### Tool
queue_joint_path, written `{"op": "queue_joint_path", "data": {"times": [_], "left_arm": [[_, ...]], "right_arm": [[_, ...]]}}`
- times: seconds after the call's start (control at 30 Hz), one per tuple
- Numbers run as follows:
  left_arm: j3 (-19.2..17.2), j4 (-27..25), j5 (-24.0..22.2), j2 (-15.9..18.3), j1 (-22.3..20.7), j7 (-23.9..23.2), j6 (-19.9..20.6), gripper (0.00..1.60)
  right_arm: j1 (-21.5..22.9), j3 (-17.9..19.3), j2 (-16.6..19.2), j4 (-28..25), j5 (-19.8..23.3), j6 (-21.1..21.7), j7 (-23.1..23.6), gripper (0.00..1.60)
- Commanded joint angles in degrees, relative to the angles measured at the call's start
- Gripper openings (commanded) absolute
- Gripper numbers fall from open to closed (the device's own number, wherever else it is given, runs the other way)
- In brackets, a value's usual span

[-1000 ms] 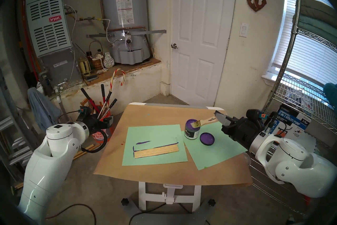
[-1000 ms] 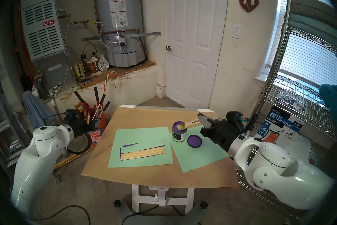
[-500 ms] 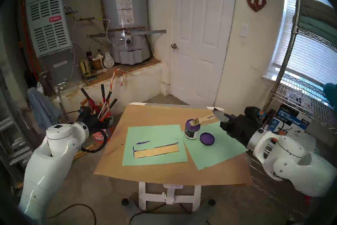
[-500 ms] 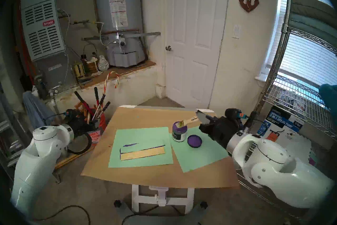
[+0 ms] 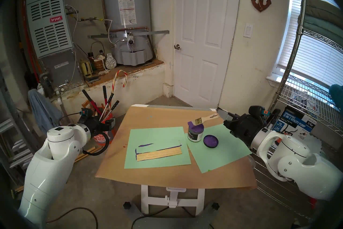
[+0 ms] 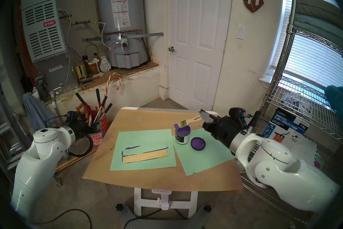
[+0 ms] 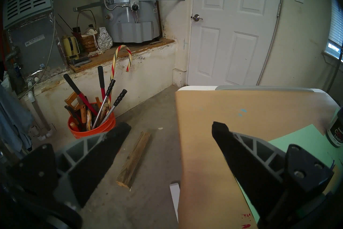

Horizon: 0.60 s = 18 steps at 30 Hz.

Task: Pick up brush, dip the brush into paint, and paint the wood

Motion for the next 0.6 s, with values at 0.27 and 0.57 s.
{"op": "queue_joint_path", "data": {"times": [0.27, 0.57], "left_arm": [[-0.63, -0.96, -0.12, 0.08, -0.29, 0.09, -0.16, 1.60], [-0.59, -0.91, -0.11, 0.09, -0.32, 0.07, -0.17, 1.60]], "right_arm": [[0.30, 2.67, -1.71, -3.06, 3.97, -1.24, 0.63, 0.00], [1.73, -2.81, -5.15, -7.64, 4.44, -0.90, -0.89, 0.00]]}}
